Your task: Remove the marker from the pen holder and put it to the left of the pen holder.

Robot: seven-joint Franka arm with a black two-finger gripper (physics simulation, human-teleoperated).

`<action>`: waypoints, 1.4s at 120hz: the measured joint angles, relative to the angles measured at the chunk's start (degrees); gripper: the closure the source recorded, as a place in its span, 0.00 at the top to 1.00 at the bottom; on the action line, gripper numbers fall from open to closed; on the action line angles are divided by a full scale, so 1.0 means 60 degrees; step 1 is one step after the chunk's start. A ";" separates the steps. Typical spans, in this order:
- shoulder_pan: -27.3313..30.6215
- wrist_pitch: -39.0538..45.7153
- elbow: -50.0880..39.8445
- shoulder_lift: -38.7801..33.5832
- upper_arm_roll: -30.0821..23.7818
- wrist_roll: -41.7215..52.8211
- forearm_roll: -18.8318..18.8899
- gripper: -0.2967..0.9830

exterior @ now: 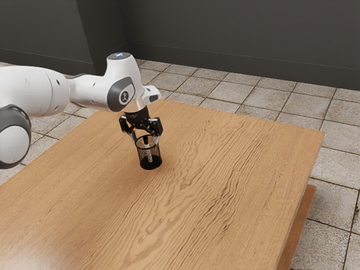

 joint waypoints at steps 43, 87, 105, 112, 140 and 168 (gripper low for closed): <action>-0.0187 -0.0077 0.0071 -0.0006 -0.0075 0.0764 -0.0204 0.72; -0.0242 -0.0223 -0.0016 -0.0089 -0.0118 0.0336 -0.0208 0.72; -0.0245 -0.0252 -0.0064 -0.0110 -0.0184 0.0132 -0.0176 0.72; -0.0188 -0.0263 -0.0186 -0.0200 -0.0171 0.0060 -0.0167 0.72; -0.0111 -0.0406 -0.0313 -0.0367 -0.0169 -0.0196 -0.0153 0.64; -0.0126 -0.0547 -0.0244 -0.0387 -0.0140 -0.0379 -0.0065 0.35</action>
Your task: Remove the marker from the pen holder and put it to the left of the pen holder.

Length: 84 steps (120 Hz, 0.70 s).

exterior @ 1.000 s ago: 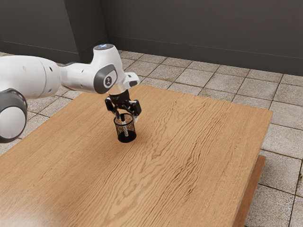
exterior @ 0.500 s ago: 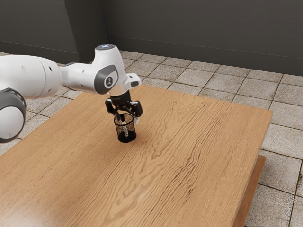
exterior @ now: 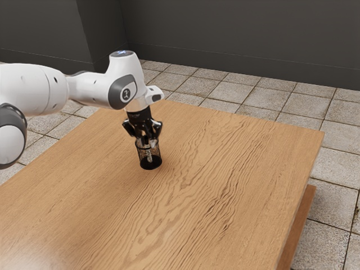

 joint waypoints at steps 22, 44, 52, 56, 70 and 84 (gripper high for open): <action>0.0017 -0.0081 -0.0023 -0.0049 0.0006 -0.0108 0.0075 0.24; 0.0016 -0.0169 -0.0015 -0.0339 0.0046 -0.0236 0.0178 0.20; 0.0024 -0.0285 -0.0014 -0.0569 0.0092 -0.0285 0.0240 0.20; 0.0027 -0.0375 -0.0014 -0.0726 0.0144 -0.0311 0.0270 0.20; 0.0039 -0.0784 -0.0061 -0.1474 0.0380 -0.0414 0.0482 0.19; 0.0093 -0.1169 -0.0166 -0.2006 0.0921 -0.0523 0.0671 0.19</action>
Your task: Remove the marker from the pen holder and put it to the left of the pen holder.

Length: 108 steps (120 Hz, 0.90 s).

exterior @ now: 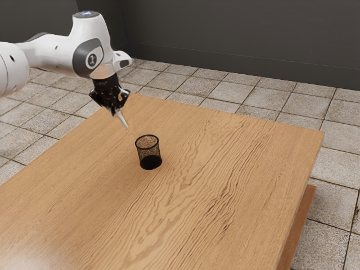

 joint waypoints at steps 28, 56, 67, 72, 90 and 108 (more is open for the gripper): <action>0.0571 -0.0104 0.0053 0.1283 0.0088 -0.0168 0.0090 0.18; 0.0954 -0.0078 0.0576 0.1908 -0.0009 -0.0269 0.0112 0.17; 0.1040 -0.0074 0.0732 0.2030 -0.0007 -0.0290 0.0108 0.20; 0.1054 -0.0073 0.0752 0.2048 -0.0019 -0.0280 0.0062 0.27; 0.1082 -0.0070 0.0767 0.2028 -0.0044 -0.0244 -0.0040 0.51; 0.0593 -0.0961 0.0419 -0.0866 -0.1035 -0.0149 0.0009 0.64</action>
